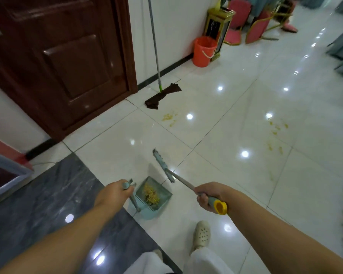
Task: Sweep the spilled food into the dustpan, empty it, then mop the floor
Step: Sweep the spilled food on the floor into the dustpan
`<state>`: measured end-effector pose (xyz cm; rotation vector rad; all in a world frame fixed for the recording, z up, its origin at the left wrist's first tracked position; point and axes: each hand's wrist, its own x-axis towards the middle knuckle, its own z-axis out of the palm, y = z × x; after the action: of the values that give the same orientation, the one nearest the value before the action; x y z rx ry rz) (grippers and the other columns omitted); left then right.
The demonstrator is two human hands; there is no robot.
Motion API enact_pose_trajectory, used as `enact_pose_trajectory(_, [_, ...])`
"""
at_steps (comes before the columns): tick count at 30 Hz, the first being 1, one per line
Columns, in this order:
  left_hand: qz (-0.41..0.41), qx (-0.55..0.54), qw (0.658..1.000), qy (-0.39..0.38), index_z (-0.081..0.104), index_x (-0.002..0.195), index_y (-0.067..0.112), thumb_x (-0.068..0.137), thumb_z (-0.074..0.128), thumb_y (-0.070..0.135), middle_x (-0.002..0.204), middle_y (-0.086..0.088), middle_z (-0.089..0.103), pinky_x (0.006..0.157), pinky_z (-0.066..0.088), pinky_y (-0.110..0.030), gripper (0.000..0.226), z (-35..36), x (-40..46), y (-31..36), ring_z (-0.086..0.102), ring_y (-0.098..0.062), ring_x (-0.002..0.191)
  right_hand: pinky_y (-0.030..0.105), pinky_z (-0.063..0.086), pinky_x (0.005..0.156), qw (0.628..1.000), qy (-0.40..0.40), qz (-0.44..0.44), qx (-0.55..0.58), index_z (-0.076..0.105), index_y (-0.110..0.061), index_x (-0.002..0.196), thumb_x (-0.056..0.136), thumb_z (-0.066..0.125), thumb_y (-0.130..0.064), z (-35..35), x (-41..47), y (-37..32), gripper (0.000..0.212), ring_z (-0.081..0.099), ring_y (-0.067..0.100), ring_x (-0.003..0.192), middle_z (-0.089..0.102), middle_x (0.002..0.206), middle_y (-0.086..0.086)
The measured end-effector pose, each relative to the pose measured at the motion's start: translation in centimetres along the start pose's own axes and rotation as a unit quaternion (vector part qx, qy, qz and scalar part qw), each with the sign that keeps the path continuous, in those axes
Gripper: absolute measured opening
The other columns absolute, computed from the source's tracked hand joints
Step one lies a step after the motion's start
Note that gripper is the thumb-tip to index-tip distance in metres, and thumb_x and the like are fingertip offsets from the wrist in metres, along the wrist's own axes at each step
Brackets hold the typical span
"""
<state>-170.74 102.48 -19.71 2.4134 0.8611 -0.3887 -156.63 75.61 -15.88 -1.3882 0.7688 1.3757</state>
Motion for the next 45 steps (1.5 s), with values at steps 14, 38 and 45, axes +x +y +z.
enact_pose_trajectory(14, [0.073,0.026,0.996,0.04,0.059,0.084,0.032,0.09,0.046,0.052,0.075,0.003,0.064,0.06,0.045,-0.026,0.024,-1.4,6.6,13.2,0.06,-0.019,0.07,0.011,0.039,0.031,0.981,-0.003,-0.052,0.186,0.046,-0.004,0.079,0.095,0.05,-0.006,-10.3,-2.7,-7.7,0.016,0.04,0.01,0.024,0.042,0.047,0.006])
enact_pose_trajectory(38, [0.064,-0.016,0.99,0.121,0.058,0.073,0.025,0.089,0.04,0.062,0.063,0.004,0.06,0.049,0.033,-0.023,0.045,0.1,28.1,46.7,0.058,-0.017,0.061,0.013,0.038,0.029,0.983,-0.017,-0.07,0.171,0.047,-0.004,0.081,0.094,0.052,-0.007,-31.8,-2.2,-39.6,0.014,0.041,0.01,0.025,0.042,0.047,0.005])
enact_pose_trajectory(45, [0.087,-0.042,0.99,0.104,0.064,0.084,0.026,0.09,0.036,0.063,0.07,0.005,0.063,0.051,0.036,-0.024,0.047,-0.6,36.8,52.8,0.058,-0.014,0.064,0.012,0.038,0.029,0.982,-0.004,-0.083,0.17,0.049,-0.004,0.079,0.093,0.053,-0.008,-32.9,-1.4,-49.1,0.015,0.041,0.009,0.026,0.042,0.056,0.002])
